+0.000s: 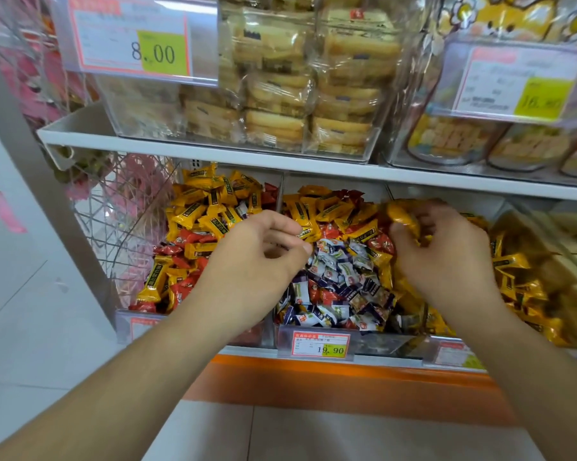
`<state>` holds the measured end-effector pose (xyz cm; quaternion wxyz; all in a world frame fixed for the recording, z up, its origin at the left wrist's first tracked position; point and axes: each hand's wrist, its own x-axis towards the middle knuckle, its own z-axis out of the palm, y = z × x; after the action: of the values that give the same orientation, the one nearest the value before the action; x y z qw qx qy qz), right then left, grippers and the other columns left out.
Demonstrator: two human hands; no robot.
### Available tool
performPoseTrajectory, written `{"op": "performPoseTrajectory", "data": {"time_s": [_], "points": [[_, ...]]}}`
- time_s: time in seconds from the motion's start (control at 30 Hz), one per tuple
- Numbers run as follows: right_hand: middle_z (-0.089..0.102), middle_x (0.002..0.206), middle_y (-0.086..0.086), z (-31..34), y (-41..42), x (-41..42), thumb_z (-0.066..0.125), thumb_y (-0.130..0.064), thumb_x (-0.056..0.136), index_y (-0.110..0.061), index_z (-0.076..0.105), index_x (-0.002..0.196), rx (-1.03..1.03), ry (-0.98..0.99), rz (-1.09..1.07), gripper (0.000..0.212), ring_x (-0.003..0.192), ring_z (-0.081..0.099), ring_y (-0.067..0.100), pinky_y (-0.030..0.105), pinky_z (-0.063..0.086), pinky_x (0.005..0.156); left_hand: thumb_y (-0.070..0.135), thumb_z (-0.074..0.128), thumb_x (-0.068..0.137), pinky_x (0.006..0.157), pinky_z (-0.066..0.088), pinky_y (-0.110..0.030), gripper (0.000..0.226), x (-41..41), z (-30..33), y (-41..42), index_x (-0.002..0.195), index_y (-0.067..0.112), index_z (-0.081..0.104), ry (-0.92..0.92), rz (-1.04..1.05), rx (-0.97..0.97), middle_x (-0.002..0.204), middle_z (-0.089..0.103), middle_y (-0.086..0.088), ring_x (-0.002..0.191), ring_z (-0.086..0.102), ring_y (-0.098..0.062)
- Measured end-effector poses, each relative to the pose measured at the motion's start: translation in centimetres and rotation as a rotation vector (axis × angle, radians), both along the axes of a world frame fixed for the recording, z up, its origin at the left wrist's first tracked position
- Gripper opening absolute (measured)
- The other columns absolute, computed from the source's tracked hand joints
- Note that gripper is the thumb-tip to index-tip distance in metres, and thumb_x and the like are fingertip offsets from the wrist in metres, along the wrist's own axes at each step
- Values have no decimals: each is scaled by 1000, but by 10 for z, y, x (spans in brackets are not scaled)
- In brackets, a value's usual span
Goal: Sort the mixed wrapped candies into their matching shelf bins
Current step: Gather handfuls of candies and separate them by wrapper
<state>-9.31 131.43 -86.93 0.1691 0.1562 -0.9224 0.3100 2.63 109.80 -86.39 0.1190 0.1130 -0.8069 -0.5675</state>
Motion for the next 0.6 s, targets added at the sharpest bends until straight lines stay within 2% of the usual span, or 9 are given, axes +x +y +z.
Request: {"op": "performPoseTrajectory", "data": {"time_s": [0.07, 0.17, 0.23, 0.3, 0.37, 0.4, 0.47, 0.53, 0.6], "points": [[69, 101, 11, -3, 10, -13, 66, -35, 99, -11, 66, 120, 91, -3, -124, 32, 85, 59, 29, 31, 40, 71, 31, 70, 96, 83, 53, -23, 12, 1, 0, -2, 106, 32, 64, 14, 10, -42, 98, 72, 12, 98, 67, 0], [66, 107, 20, -5, 9, -16, 66, -37, 97, -6, 60, 129, 232, -79, -162, 45, 107, 59, 43, 42, 50, 79, 31, 67, 97, 74, 46, -9, 10, 1, 0, -7, 106, 34, 63, 18, 38, -118, 99, 70, 16, 96, 64, 5], [64, 101, 18, -3, -2, -12, 66, -36, 96, -6, 62, 122, 260, -76, -116, 41, 103, 58, 42, 44, 52, 82, 31, 66, 98, 68, 49, -9, 10, 1, -1, -14, 106, 33, 63, 21, 69, -199, 98, 68, 18, 92, 63, 6], [62, 91, 14, -1, -15, -8, 65, -31, 95, -7, 65, 112, 254, -37, -56, 30, 95, 58, 39, 37, 46, 75, 29, 66, 98, 68, 48, -8, 12, 0, -3, -23, 108, 32, 62, -1, 103, -295, 99, 66, 19, 92, 62, 5], [60, 90, 11, 1, -30, -3, 64, -27, 95, -8, 66, 116, 254, -22, 6, 29, 90, 57, 34, 31, 37, 72, 26, 67, 97, 76, 47, -12, 15, -2, -6, -37, 110, 30, 61, -30, 150, -395, 103, 64, 17, 97, 61, 1], [62, 94, 12, 2, -39, 0, 63, -27, 96, -9, 65, 122, 257, -30, 52, 32, 91, 58, 32, 30, 37, 74, 25, 67, 96, 82, 49, -18, 17, -4, -8, -46, 112, 29, 61, -39, 177, -451, 107, 64, 15, 100, 61, -2], [65, 112, 13, 2, -58, 7, 63, -30, 98, -13, 60, 136, 251, -65, 169, 42, 109, 58, 31, 33, 45, 87, 23, 67, 94, 91, 47, -27, 25, -6, -10, -63, 118, 26, 62, -45, 245, -590, 117, 62, 7, 109, 60, -13], [61, 129, 9, 5, -80, 15, 61, -35, 100, -18, 53, 145, 255, -100, 275, 49, 127, 52, 29, 38, 45, 106, 21, 66, 93, 97, 42, -29, 36, -7, -10, -80, 128, 21, 62, -47, 306, -701, 126, 58, -2, 119, 56, -22], [60, 131, 5, 10, -104, 19, 59, -37, 102, -20, 49, 149, 280, -102, 372, 51, 128, 51, 27, 37, 43, 105, 20, 64, 94, 104, 41, -33, 43, -8, -11, -92, 136, 16, 57, -77, 327, -724, 135, 52, -6, 125, 51, -27]]}}
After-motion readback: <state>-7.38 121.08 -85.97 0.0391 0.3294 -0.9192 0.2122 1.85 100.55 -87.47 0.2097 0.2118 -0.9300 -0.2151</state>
